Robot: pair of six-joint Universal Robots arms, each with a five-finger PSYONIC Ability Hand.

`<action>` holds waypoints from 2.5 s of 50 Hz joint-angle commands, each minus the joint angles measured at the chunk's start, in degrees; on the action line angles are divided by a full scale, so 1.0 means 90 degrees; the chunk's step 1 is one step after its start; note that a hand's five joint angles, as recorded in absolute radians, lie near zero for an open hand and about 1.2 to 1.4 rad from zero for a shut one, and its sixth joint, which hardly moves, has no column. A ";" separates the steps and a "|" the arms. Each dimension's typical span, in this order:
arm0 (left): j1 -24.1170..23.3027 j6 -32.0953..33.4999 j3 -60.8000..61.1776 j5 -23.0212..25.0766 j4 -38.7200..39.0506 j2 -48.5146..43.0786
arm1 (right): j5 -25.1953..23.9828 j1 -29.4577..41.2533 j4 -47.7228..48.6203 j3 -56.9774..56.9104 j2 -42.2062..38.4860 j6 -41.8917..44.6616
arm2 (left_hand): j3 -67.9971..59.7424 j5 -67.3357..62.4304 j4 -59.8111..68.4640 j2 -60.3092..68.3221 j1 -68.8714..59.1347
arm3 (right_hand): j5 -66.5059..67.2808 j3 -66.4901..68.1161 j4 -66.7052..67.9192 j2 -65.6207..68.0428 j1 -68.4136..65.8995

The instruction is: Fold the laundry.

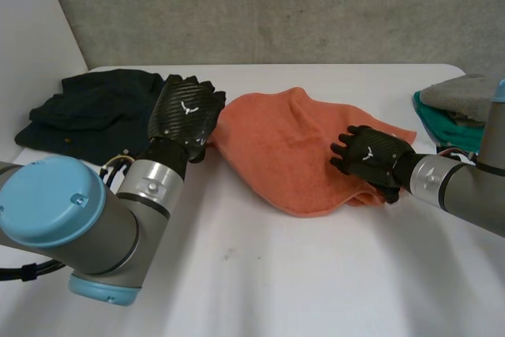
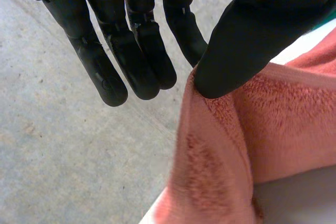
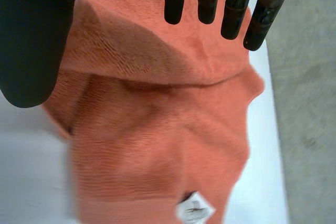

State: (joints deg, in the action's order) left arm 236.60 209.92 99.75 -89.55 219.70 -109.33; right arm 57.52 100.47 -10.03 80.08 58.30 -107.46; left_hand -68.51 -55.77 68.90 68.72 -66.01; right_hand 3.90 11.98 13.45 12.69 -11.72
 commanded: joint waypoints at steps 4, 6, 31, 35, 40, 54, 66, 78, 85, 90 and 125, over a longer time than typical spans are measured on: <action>0.0069 0.0016 -0.0068 -0.0002 -0.0055 0.0624 | 0.0201 -0.0108 0.0118 0.0096 0.0777 -0.4081 | -0.1277 -0.1581 0.1234 0.1253 -0.1554 | -0.0434 -0.0221 -0.0383 -0.0298 0.0191; 0.0118 -0.0004 -0.0068 -0.0002 -0.0114 0.0760 | 0.0250 -0.0313 0.0157 0.0203 0.1041 -0.5068 | -0.1277 -0.1581 0.1234 0.1253 -0.1554 | -0.0434 -0.0221 -0.0383 -0.0298 0.0191; 0.0059 -0.0385 -0.0576 -0.0031 -0.0710 0.1991 | 0.0718 -0.0451 0.1163 0.2157 0.1394 -0.8304 | -0.1277 -0.1581 0.1234 0.1253 -0.1554 | 0.0265 0.0479 0.0316 0.0401 -0.0508; 0.0059 -0.0385 -0.0586 -0.0040 -0.0710 0.1991 | 0.1011 -0.0158 0.1446 0.2167 0.1189 -0.8216 | -0.1277 -0.1581 0.1234 0.1253 -0.1554 | 0.0976 0.1189 0.1026 0.1111 -0.1218; 0.0059 -0.0385 -0.0586 -0.0050 -0.0710 0.2001 | 0.1538 0.0077 0.1836 0.2050 0.0867 -0.8099 | -0.1277 -0.1581 0.1234 0.1253 -0.1554 | 0.2077 0.2290 0.2128 0.2213 -0.2320; 0.0118 -0.0502 -0.0576 -0.0070 -0.0749 0.2274 | 0.2144 0.0302 0.2062 0.1288 0.0337 -0.7436 | -0.1277 -0.1581 0.1234 0.1253 -0.1554 | 0.7344 0.7557 0.7394 0.7479 -0.7587; 0.1006 -0.0472 -0.0371 0.0008 -0.2115 0.2636 | 0.1880 -0.0538 0.0111 0.0830 0.3307 -0.3248 | -0.1277 -0.1581 0.1234 0.1253 -0.1554 | 0.7344 0.7557 0.7394 0.7479 -0.7587; 0.1056 -0.0424 -0.0107 0.0096 -0.3327 0.2022 | 0.2007 -0.0500 -0.1835 -0.0060 0.3056 -0.1597 | -0.1277 -0.1581 0.1234 0.1253 -0.1554 | 0.7344 0.7557 0.7394 0.7479 -0.7587; 0.1075 -0.0258 -0.1226 0.0048 -0.2831 0.0013 | 0.2817 0.0116 -0.1660 -0.0781 0.1297 -0.1097 | -0.1277 -0.1581 0.1234 0.1253 -0.1554 | 0.7344 0.7557 0.7394 0.7479 -0.7587; 0.1075 0.0181 -0.2868 0.0038 -0.2176 -0.0966 | 0.3355 0.0311 -0.0568 -0.2031 0.0340 -0.1028 | -0.1277 -0.1581 0.1234 0.1253 -0.1554 | 0.7344 0.7557 0.7394 0.7479 -0.7587; 0.0997 0.0348 0.0321 -0.0226 0.0521 -0.0059 | 0.2789 0.0575 0.2941 0.1228 0.0691 -0.1330 | -0.1277 -0.1581 0.1234 0.1253 -0.1554 | 0.7344 0.7557 0.7394 0.7479 -0.7587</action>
State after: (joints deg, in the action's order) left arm 245.75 212.97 95.60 -91.70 224.40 -108.54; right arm 82.85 105.55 16.39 83.58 66.22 -117.50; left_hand -68.55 -55.76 68.93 68.79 -66.01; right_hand 57.43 67.92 68.28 67.54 -56.00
